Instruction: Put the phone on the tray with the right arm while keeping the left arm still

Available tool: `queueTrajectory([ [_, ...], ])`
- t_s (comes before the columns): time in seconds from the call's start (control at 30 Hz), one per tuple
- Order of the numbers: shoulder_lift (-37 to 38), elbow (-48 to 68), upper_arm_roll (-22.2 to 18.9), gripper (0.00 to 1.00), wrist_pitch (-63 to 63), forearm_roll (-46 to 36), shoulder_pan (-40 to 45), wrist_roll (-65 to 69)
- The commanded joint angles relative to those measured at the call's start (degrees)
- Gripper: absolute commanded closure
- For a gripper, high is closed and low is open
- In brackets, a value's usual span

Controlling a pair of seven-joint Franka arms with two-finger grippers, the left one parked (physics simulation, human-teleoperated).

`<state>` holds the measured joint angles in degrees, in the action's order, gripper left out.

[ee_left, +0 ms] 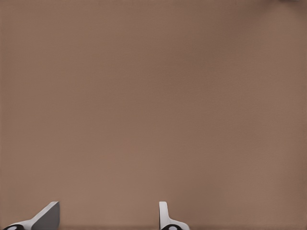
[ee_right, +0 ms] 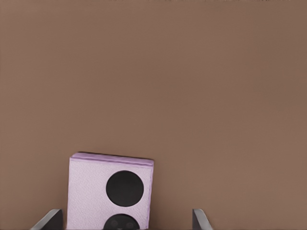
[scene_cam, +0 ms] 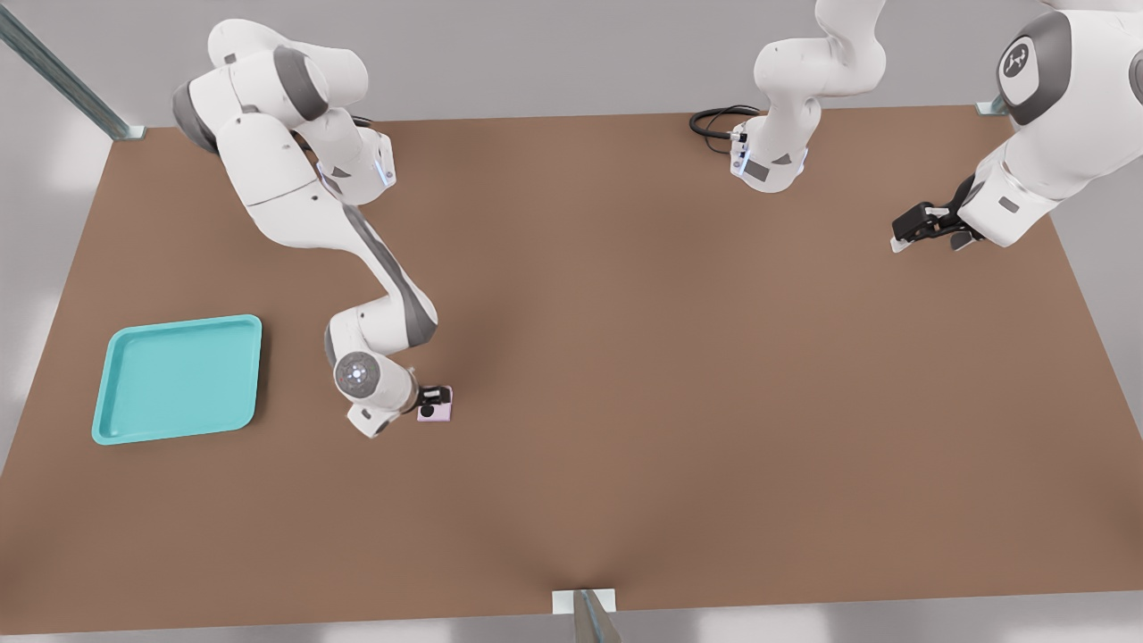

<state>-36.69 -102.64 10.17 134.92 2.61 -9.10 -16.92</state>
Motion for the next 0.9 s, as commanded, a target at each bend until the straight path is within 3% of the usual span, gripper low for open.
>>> queueTrajectory([
  [0.0, -0.57, 0.08, 0.03, 0.0, 9.22, 0.2, -0.48, -19.46],
  [0.67, -3.91, -0.1, -0.15, 0.0, 8.7, 6.88, -1.8, -19.38],
  [0.7, -3.91, -0.1, -0.15, 0.01, 8.61, 6.88, -1.97, -19.38],
  [0.77, -3.91, -0.01, -0.06, 0.22, 8.61, 6.88, -1.89, -19.29],
  [0.87, -3.82, -0.1, -0.06, 0.27, 8.52, 6.88, -1.97, -19.2],
])
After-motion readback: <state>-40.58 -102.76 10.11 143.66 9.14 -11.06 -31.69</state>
